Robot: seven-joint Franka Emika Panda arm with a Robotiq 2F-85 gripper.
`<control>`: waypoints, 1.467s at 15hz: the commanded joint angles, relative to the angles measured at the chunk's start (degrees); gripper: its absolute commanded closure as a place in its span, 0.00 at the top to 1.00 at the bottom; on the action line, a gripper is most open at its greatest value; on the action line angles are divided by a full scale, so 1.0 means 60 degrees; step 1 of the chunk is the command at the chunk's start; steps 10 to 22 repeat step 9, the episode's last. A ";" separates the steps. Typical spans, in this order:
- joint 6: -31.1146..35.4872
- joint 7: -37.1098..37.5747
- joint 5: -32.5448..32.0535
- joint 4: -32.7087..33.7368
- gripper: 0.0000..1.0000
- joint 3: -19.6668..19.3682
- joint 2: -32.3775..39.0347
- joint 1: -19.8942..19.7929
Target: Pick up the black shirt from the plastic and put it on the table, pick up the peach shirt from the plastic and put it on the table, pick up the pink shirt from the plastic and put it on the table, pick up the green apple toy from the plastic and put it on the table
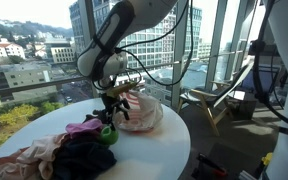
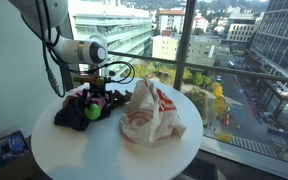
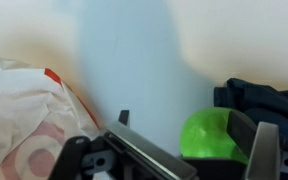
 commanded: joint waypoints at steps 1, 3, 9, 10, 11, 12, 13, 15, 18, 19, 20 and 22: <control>-0.0513 0.0114 0.0097 0.0440 1.00 -0.0204 0.0367 -0.0338; -0.0637 0.0064 0.0207 0.0510 1.00 -0.0274 0.0497 -0.0534; -0.0683 0.0260 0.0124 0.0065 1.00 -0.0356 0.0087 -0.0651; -0.0683 0.0260 0.0124 0.0065 1.00 -0.0356 0.0087 -0.0651; -0.0683 0.0260 0.0124 0.0065 1.00 -0.0356 0.0087 -0.0651; -0.0683 0.0260 0.0124 0.0065 1.00 -0.0356 0.0087 -0.0651; -0.0683 0.0260 0.0124 0.0065 1.00 -0.0356 0.0087 -0.0651; -0.0683 0.0260 0.0124 0.0065 1.00 -0.0356 0.0087 -0.0651; -0.0683 0.0260 0.0124 0.0065 1.00 -0.0356 0.0087 -0.0651; -0.0683 0.0260 0.0124 0.0065 1.00 -0.0356 0.0087 -0.0651; -0.0683 0.0260 0.0124 0.0065 1.00 -0.0356 0.0087 -0.0651; -0.0683 0.0260 0.0124 0.0065 1.00 -0.0356 0.0087 -0.0651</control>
